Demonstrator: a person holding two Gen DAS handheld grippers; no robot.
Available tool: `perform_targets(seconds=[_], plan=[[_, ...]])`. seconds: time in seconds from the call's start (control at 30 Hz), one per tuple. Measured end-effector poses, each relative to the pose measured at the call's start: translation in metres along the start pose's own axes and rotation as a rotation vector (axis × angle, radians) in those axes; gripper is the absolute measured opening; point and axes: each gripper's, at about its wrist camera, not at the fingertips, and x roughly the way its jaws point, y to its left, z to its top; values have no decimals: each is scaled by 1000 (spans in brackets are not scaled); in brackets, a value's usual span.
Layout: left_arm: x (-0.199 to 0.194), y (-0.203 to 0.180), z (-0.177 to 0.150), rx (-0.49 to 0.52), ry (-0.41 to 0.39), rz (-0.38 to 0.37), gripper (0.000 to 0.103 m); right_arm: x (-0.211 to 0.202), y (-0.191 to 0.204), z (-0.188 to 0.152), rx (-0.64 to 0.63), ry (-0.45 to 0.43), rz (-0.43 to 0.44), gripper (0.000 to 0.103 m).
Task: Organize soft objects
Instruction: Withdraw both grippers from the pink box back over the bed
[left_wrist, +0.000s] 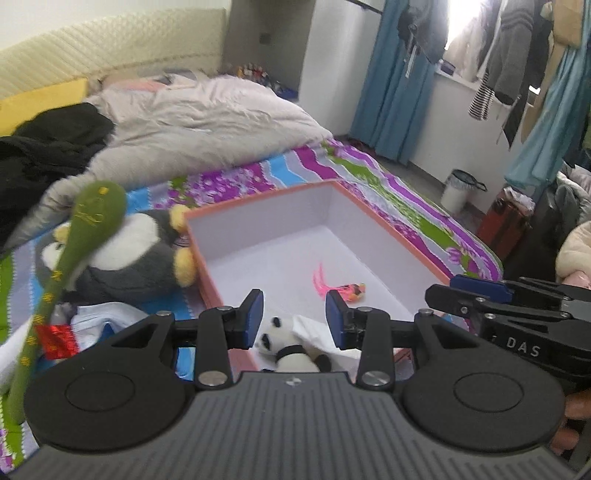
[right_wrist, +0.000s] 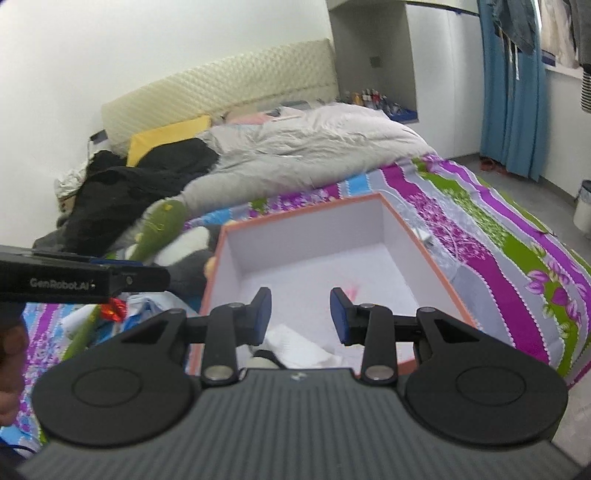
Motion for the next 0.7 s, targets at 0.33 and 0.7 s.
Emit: perform_targets(seconds=[0.33, 0.7], plan=[[-45, 32, -34, -68, -30, 63, 43, -12, 44, -18, -18, -19, 70, 38], [-70, 64, -64, -131, -35, 117, 43, -13, 80, -34, -59, 1, 114, 38]])
